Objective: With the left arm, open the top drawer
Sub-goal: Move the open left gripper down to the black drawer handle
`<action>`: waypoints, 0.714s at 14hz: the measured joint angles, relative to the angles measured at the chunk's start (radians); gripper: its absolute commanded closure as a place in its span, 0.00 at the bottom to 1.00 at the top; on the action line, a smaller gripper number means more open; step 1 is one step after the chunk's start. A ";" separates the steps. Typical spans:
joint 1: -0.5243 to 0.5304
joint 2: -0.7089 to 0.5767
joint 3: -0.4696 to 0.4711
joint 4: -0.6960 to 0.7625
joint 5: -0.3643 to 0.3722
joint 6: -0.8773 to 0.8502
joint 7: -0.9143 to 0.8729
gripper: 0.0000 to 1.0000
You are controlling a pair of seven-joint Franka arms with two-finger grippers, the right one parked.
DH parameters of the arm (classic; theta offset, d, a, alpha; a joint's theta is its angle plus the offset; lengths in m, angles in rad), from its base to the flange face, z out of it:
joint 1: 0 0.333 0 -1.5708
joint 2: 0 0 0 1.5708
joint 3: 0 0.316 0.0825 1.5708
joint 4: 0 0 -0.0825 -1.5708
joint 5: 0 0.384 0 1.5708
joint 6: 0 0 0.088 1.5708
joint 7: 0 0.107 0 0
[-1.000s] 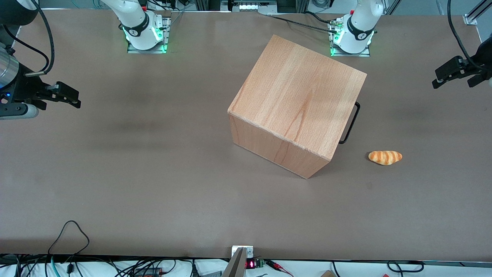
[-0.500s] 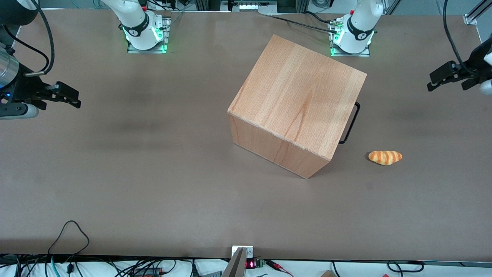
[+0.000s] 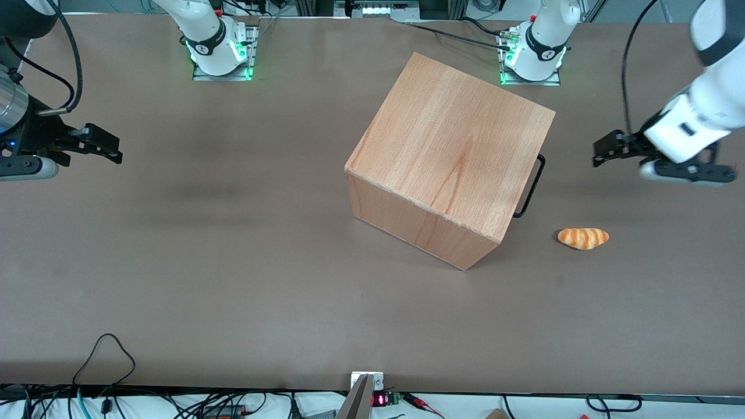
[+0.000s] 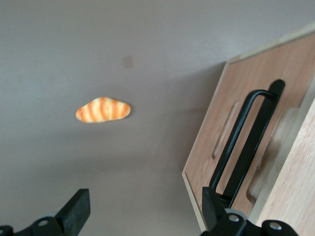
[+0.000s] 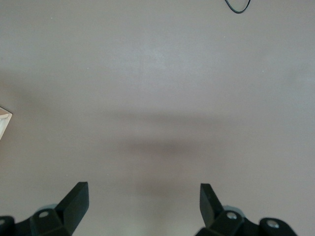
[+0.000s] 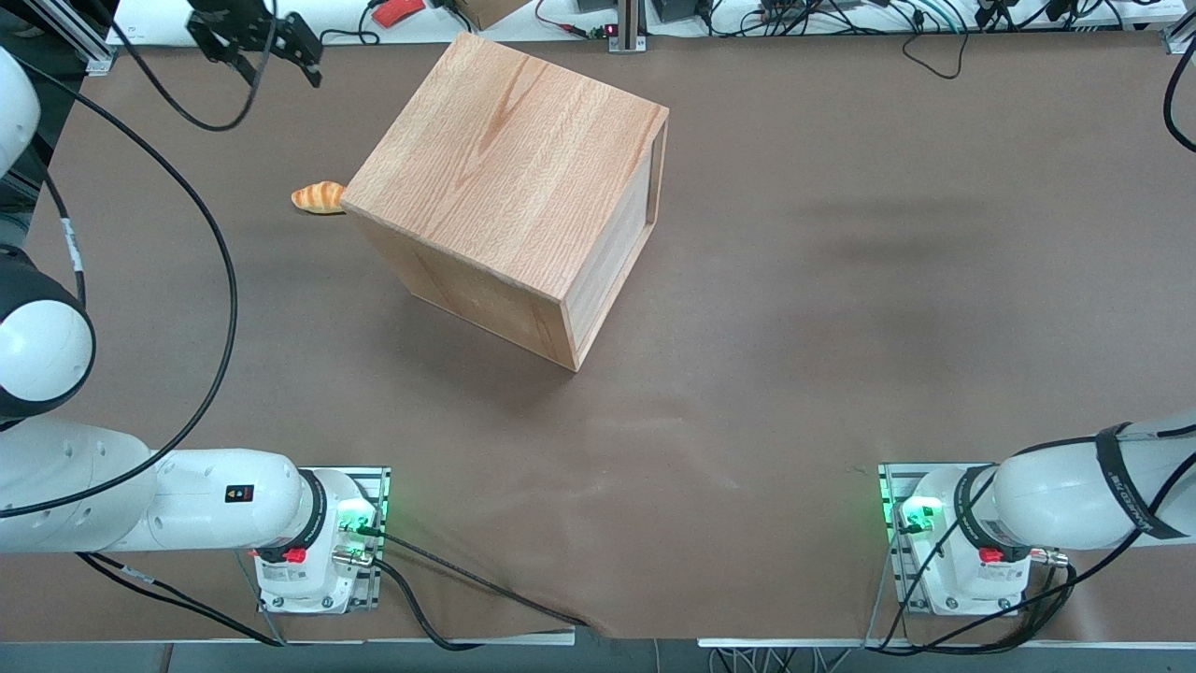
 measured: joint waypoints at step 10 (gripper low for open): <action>-0.023 0.077 -0.033 -0.089 -0.071 0.186 0.150 0.00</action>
